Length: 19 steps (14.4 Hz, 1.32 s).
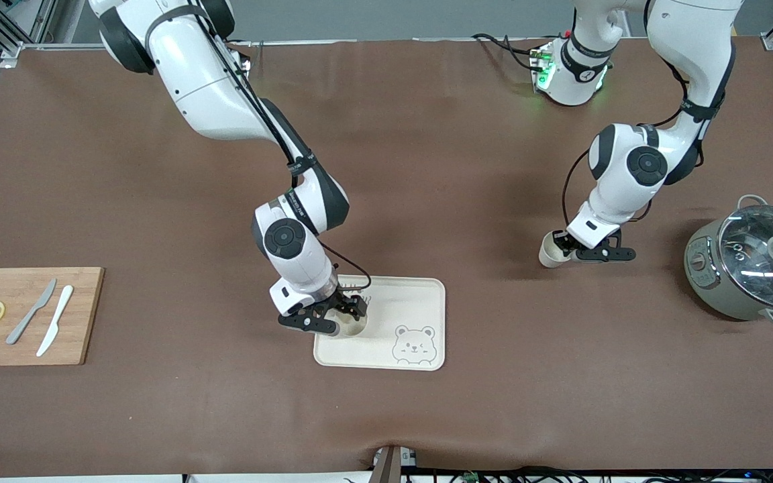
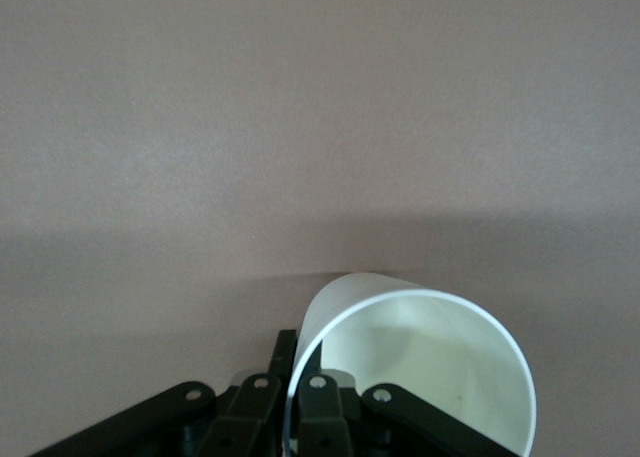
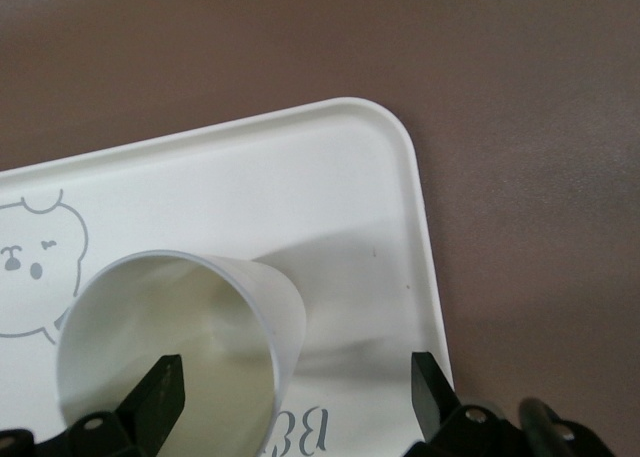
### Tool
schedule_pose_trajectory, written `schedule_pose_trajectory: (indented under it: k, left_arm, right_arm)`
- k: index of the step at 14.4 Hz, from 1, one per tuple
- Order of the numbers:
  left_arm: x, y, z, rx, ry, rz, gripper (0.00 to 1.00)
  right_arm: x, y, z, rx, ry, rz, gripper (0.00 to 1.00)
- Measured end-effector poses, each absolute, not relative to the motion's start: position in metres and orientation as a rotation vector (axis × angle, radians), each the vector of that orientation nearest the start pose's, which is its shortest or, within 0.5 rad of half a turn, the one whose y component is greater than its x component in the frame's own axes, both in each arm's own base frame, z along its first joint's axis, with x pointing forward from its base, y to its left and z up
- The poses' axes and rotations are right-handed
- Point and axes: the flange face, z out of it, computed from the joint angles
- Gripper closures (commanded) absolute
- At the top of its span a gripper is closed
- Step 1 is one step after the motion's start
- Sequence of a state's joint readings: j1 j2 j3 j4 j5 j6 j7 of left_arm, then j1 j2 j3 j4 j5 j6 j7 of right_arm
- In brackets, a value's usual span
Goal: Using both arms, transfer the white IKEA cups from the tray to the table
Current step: 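Carry the cup off the tray with the left gripper while the right gripper grasps, then release the cup on the table and lift the left gripper away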
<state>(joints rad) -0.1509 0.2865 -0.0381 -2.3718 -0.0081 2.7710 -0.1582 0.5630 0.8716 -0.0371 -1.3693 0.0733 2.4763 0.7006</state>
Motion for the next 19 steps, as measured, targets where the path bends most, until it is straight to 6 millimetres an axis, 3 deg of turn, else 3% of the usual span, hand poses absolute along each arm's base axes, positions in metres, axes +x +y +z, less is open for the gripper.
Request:
schedule_pose_trajectory:
  k: [1, 2, 3, 4, 5, 10, 13, 19]
  left_arm:
    - [0.510, -0.098, 0.213, -3.170, 0.033, -0.168, 1.00]
    - [0.510, -0.098, 0.213, -3.170, 0.033, -0.169, 1.00]
    - [0.510, -0.098, 0.213, -3.170, 0.033, -0.169, 0.75]
    - [0.510, -0.098, 0.213, -3.170, 0.034, -0.169, 0.15]
    - [0.510, -0.099, 0.213, -3.170, 0.036, -0.168, 0.00]
    - [0.508, -0.100, 0.212, -3.172, 0.005, -0.088, 0.00]
    - [0.519, -0.103, 0.235, -3.156, -0.010, 0.075, 0.00]
    - [0.527, -0.108, 0.321, -3.134, -0.058, 0.188, 0.00]
  right_arm:
    - [0.652, 0.386, 0.216, -2.957, 0.312, -0.266, 0.00]
    - [0.652, 0.386, 0.216, -2.958, 0.312, -0.266, 0.10]
    - [0.652, 0.386, 0.215, -2.958, 0.312, -0.266, 0.19]
    - [0.652, 0.386, 0.215, -2.958, 0.313, -0.266, 0.28]
    - [0.652, 0.386, 0.215, -2.958, 0.313, -0.266, 0.38]
    - [0.653, 0.385, 0.215, -2.959, 0.314, -0.267, 0.75]
    - [0.653, 0.384, 0.215, -2.960, 0.315, -0.268, 0.98]
    - [0.654, 0.383, 0.215, -2.960, 0.317, -0.271, 1.00]
